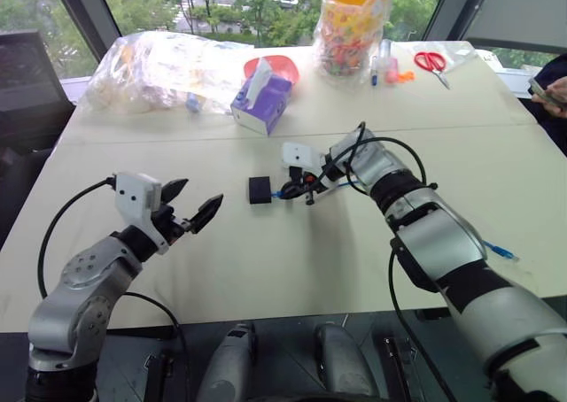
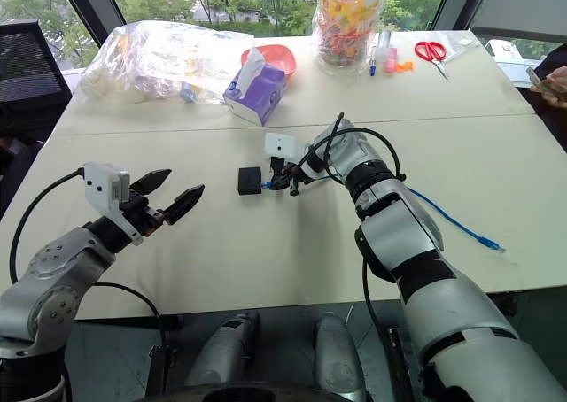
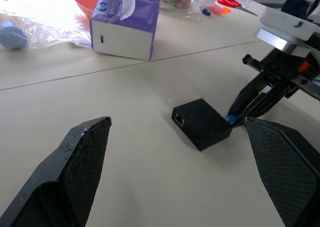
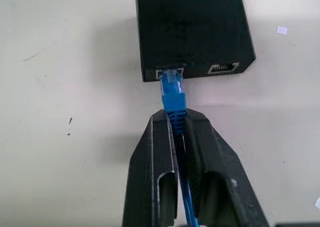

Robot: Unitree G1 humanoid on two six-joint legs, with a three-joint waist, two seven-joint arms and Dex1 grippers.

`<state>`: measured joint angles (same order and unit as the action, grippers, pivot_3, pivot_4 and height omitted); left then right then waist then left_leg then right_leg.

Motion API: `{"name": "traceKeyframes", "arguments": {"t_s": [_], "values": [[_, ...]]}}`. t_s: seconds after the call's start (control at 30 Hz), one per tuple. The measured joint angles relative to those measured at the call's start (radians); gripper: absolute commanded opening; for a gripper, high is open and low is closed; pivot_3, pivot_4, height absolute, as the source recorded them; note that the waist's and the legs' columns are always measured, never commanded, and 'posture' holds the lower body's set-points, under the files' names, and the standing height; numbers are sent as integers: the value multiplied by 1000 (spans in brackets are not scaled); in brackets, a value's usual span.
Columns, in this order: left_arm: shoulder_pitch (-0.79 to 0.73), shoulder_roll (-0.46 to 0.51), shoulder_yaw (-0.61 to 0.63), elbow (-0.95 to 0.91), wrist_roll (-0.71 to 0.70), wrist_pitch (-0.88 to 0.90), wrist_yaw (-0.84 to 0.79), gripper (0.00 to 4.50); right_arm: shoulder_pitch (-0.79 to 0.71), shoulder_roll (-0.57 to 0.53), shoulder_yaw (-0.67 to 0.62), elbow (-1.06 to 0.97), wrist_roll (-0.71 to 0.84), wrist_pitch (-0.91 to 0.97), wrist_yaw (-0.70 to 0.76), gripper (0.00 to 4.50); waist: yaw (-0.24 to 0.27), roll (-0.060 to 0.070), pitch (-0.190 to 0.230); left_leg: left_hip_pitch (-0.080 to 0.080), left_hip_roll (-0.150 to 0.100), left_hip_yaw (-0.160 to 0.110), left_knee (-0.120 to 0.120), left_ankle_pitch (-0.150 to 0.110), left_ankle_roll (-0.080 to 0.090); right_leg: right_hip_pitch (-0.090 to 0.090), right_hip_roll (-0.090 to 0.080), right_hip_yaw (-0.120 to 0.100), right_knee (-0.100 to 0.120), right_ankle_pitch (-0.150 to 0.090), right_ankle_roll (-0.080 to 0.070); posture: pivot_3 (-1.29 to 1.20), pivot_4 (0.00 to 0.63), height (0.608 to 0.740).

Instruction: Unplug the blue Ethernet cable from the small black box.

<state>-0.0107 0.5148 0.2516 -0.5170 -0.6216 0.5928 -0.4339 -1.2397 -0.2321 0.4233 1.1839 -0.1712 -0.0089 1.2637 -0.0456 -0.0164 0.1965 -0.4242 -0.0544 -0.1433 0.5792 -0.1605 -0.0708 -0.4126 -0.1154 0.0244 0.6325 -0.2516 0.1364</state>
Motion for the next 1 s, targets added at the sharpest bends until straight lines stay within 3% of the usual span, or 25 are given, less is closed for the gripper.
{"name": "traceKeyframes", "arguments": {"t_s": [0.2, 0.43, 0.67, 0.83, 1.0], "values": [[-76, 13, 7, 33, -43, 37, -10, 4500, 59, -16, -50, -103, -8, -114, -118, 38, 2, 0, 0, 0, 0, 0, 0, 0, 0, 0, 0, 0, 0, 0, 0, 0, 150, 728], [-235, 17, 5, 110, -199, 178, -44, 4500, 285, -118, -125, -432, -94, -355, -538, 38, 8, 0, 0, 0, 0, -1, 0, 1, -1, 0, 0, 0, 1, 0, 1, 0, 150, 728], [-342, 57, -43, 185, -262, 254, -141, 4500, 497, -238, -114, -684, -354, -534, -915, 38, -2, 0, 0, 1, 0, 0, 0, 2, -2, 0, 0, 1, 2, 0, 0, 0, 150, 728], [-372, 76, -56, 215, -263, 266, -204, 4500, 530, -262, -94, -774, -464, -611, -1048, 38, 1, 0, 0, 3, 0, 0, 0, 2, -2, 2, 0, 1, 2, 0, 0, 0, 150, 728], [-398, 76, -76, 243, -261, 266, -251, 4500, 536, -264, -90, -812, -467, -679, -1073, 38, 4, -1, 0, 4, 0, 0, 1, 2, -2, 4, 0, 1, 1, -1, -2, 0, 150, 728]]}}
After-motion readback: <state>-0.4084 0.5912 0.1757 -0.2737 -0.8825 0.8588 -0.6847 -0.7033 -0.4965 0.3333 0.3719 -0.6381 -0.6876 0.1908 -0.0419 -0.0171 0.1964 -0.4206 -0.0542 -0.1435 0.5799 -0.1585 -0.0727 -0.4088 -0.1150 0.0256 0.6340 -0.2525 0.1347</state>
